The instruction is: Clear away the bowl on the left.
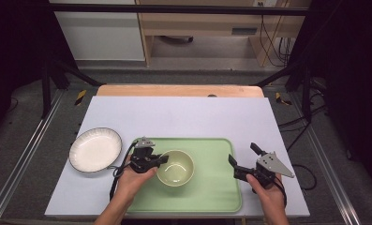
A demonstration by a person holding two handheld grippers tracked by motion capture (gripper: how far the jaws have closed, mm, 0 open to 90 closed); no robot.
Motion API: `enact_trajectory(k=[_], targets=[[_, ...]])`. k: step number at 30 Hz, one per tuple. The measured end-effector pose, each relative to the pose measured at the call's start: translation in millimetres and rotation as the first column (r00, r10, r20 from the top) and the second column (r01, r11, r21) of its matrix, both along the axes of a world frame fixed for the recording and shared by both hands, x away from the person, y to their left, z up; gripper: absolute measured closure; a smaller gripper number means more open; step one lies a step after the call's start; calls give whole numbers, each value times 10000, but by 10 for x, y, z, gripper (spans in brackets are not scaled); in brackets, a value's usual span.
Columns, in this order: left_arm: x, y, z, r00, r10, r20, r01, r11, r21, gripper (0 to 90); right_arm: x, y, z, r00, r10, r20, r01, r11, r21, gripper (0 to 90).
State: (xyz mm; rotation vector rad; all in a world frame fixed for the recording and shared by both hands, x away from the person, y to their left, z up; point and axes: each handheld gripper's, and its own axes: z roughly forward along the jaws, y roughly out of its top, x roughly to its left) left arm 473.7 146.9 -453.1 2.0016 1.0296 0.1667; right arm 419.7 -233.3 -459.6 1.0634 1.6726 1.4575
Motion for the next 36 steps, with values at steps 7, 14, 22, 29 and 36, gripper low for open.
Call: enact_trajectory(k=[7,14,22,29,36], targets=[[-6,13,19,9998,-27,209,26,10000,12,785,3,3,-2,10000,23,16,-23,10000,-16,62],[-3,187,269,9792,1,2030,-21,9999,98,392,6,-9,-5,10000,41,2,-41,10000,-26,61],[5,483,431,9569,-346,2883,553,9964,-642,147,2,-2,-4,10000,53,-48,-53,10000,-23,60],[-27,751,574,9333,-45,3590,541,9903,-1281,82,4,1,-6,10000,71,-26,-71,10000,-36,60],[-33,996,630,9202,439,3890,200,9871,-1588,71,5,6,-11,10000,70,-4,-70,10000,-30,60]])
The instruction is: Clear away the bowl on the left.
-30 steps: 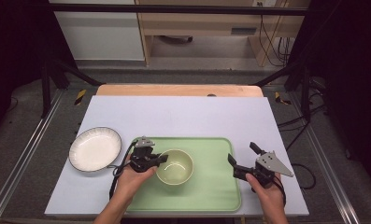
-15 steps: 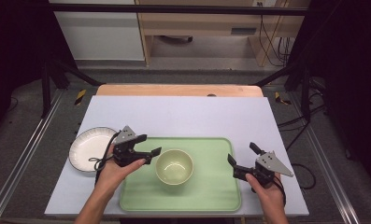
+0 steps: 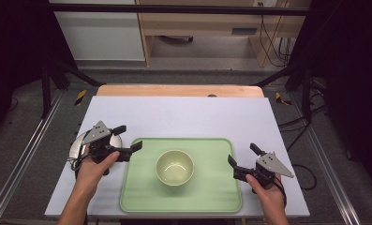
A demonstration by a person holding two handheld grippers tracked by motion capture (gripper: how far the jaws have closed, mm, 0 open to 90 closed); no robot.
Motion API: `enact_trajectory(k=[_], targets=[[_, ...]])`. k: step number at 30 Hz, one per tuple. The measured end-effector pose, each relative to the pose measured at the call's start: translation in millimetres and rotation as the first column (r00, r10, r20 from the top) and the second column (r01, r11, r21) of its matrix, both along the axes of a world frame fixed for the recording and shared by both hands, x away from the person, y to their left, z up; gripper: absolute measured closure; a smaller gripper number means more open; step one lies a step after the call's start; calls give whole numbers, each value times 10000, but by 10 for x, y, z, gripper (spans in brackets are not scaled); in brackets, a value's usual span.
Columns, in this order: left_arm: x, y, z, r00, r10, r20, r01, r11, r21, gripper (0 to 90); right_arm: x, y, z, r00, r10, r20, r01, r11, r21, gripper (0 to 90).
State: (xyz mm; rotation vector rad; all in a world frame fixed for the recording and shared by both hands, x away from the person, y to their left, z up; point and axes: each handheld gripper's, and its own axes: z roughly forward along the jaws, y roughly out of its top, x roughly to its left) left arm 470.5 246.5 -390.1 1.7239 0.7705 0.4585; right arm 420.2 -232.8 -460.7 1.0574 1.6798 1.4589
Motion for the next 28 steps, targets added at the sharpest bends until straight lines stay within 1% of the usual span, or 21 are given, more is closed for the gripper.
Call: enact_trajectory(k=[2,8,11,13,18,21,24,25,26,28], targets=[[-4,60,8,9998,171,99,-171,9999,-1,71,3,0,-2,10000,-1,-1,1,10000,-9,60],[-41,230,6,9982,391,448,-386,9992,-132,71,-3,1,0,10000,-5,-12,5,10000,-19,60],[-65,319,-21,9961,471,746,-461,9988,-142,70,-5,-5,1,10000,-35,-63,35,10000,42,60],[-82,377,-47,9942,630,874,-622,9980,-112,68,2,-11,-1,10000,-27,40,27,10000,16,59],[-137,521,-122,9902,958,1013,-961,9954,-25,68,1,-10,-1,10000,-23,12,23,10000,16,59],[-190,599,-174,9888,1125,980,-1124,9936,-64,62,-2,-7,-1,10000,-32,-24,32,10000,41,59],[-247,659,-235,9869,1302,956,-1311,9914,27,53,-2,-6,-2,10000,-35,-35,35,10000,50,59],[-278,680,-257,9839,1461,1034,-1484,9888,147,53,-2,-5,-1,10000,-48,-47,48,10000,59,59],[-293,695,-272,9825,1515,1085,-1543,9879,172,53,-3,-6,-1,10000,-51,-30,51,10000,55,59],[-312,735,-320,9823,1579,1002,-1596,9871,88,51,-1,-1,-2,10000,-57,-32,57,10000,74,58]])
